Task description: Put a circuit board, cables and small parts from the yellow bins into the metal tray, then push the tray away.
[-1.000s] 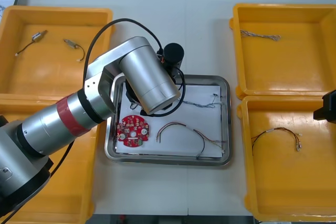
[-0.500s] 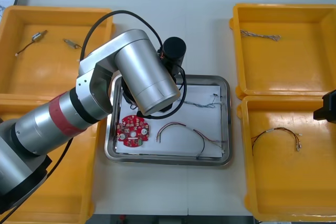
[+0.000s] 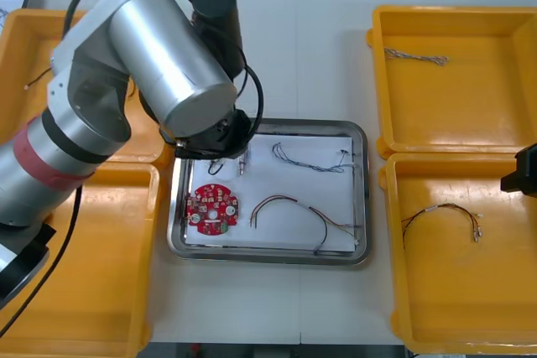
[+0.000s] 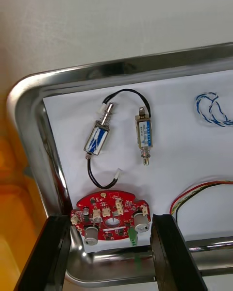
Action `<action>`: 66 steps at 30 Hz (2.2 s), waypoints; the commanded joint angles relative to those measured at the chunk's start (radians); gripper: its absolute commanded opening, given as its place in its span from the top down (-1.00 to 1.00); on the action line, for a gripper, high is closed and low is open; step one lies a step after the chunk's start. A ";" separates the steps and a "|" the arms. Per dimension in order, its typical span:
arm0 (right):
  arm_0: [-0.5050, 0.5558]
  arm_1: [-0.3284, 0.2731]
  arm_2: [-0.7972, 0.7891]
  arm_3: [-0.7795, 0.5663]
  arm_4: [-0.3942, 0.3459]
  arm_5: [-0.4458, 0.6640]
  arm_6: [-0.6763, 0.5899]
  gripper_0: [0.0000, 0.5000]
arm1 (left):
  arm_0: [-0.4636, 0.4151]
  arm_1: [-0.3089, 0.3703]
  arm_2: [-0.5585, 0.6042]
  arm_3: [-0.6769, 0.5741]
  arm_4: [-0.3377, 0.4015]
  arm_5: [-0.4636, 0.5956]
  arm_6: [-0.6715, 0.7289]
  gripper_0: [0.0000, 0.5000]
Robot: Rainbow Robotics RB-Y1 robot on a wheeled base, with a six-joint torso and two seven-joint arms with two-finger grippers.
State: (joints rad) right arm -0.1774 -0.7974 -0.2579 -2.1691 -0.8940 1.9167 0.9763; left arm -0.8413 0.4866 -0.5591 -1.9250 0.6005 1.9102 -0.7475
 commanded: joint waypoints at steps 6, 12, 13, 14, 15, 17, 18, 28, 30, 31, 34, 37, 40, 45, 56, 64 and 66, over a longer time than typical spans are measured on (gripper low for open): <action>-0.022 0.023 0.038 -0.123 -0.005 0.003 0.028 -1.00 | -0.044 0.124 0.128 -0.034 0.087 0.010 -0.090 -0.93; -0.068 0.023 0.134 -0.161 0.000 0.003 0.048 -1.00 | -0.042 0.204 0.153 -0.031 0.166 0.010 -0.098 -0.93; -0.079 0.023 0.152 -0.164 -0.002 0.003 0.053 -1.00 | -0.044 0.217 0.157 -0.032 0.183 0.010 -0.099 -0.92; -0.088 0.023 0.170 -0.166 -0.003 0.003 0.059 -1.00 | -0.042 0.231 0.160 -0.032 0.200 0.010 -0.102 -0.92; -0.105 0.023 0.195 -0.166 -0.005 0.003 0.067 -1.00 | -0.041 0.251 0.168 -0.031 0.222 0.010 -0.102 -0.92; -0.129 0.023 0.239 -0.166 -0.008 0.003 0.078 -1.00 | -0.033 0.274 0.186 -0.032 0.252 0.010 -0.108 -0.93; -0.142 0.023 0.258 -0.166 -0.010 0.003 0.084 -1.00 | -0.024 0.283 0.200 -0.035 0.260 0.010 -0.110 -0.93; -0.263 0.029 0.523 -0.166 0.015 0.003 0.136 -1.00 | 0.223 0.343 0.484 -0.147 0.283 0.010 -0.263 -1.00; -0.289 0.029 0.582 -0.166 0.032 0.001 0.148 -1.00 | 0.252 0.343 0.527 -0.149 0.283 0.010 -0.302 -1.00; -0.301 0.030 0.612 -0.163 0.038 -0.010 0.154 -1.00 | 0.266 0.346 0.544 -0.151 0.282 0.010 -0.323 -1.00; -0.326 0.035 0.661 -0.149 0.036 -0.030 0.165 -1.00 | 0.288 0.346 0.573 -0.155 0.271 0.010 -0.368 -1.00; -0.353 0.046 0.726 -0.115 0.035 -0.070 0.205 -1.00 | 0.318 0.348 0.610 -0.163 0.251 0.010 -0.412 -1.00; -0.364 0.056 0.763 -0.093 0.044 -0.102 0.254 -1.00 | 0.337 0.346 0.634 -0.166 0.243 0.010 -0.443 -1.00; -0.416 0.075 0.885 -0.072 0.121 -0.165 0.349 -1.00 | 0.398 0.346 0.696 -0.192 0.242 0.010 -0.474 -1.00; -0.556 0.142 1.126 -0.018 0.208 -0.209 0.410 -1.00 | 0.481 0.328 0.729 -0.241 0.143 0.000 -0.490 -1.00; -0.657 0.205 1.309 0.048 0.244 -0.246 0.421 -1.00 | 0.498 0.219 0.749 -0.241 0.038 0.000 -0.521 -1.00; -0.674 0.218 1.335 0.060 0.245 -0.248 0.429 -1.00 | 0.502 0.198 0.757 -0.238 0.025 0.001 -0.530 -1.00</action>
State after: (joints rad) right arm -0.7944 -0.6208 1.0285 -2.1183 -0.6592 1.6776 1.3790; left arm -0.3589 0.7372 0.1504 -2.1333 0.6553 1.9130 -1.2122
